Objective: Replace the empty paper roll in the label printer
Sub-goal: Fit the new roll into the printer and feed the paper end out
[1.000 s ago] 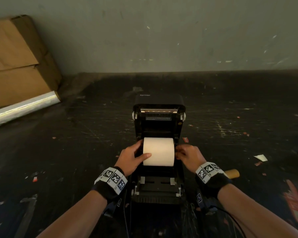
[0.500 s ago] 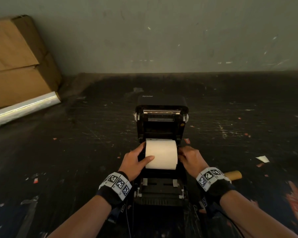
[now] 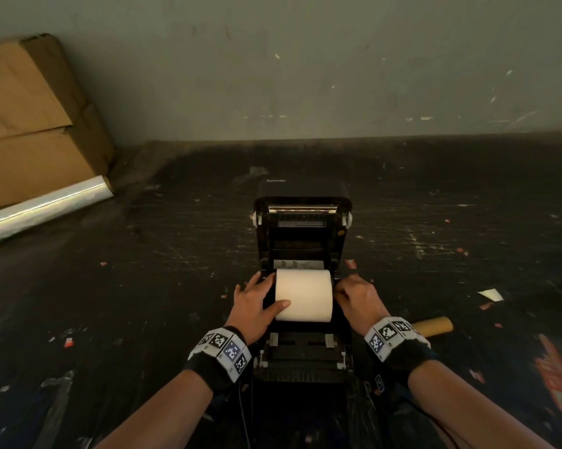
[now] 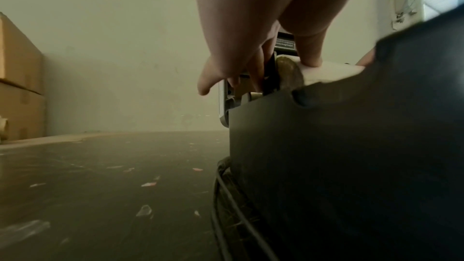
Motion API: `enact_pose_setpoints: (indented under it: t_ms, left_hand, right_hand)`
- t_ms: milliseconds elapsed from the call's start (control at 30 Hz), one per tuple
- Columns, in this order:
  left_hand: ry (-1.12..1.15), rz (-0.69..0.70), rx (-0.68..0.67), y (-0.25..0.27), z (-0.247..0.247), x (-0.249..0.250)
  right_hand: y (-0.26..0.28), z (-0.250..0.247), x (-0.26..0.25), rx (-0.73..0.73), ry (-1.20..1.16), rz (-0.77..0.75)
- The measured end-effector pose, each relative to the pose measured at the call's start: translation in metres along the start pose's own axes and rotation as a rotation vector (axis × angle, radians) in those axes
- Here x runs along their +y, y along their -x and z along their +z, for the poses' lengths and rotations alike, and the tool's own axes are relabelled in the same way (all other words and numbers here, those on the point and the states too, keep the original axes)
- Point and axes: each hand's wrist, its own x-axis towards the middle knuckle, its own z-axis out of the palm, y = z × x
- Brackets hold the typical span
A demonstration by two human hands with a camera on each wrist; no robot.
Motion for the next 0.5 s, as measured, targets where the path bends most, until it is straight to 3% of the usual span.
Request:
enact_pose_setpoints:
  t_ms: [233,333,500]
  left_hand:
    - [0.000,-0.035,0.020,0.001,0.001,-0.003]
    - [0.008,-0.069,0.057,0.002,0.001,-0.002]
    - [0.081,-0.065,0.089,0.005,0.003,-0.004]
  right_hand:
    - [0.011,-0.012,-0.005,0.013,-0.218,0.095]
    - [0.013,-0.008,-0.008,-0.075,-0.151,0.109]
    - [0.015,-0.002,-0.004,-0.063,-0.158,0.151]
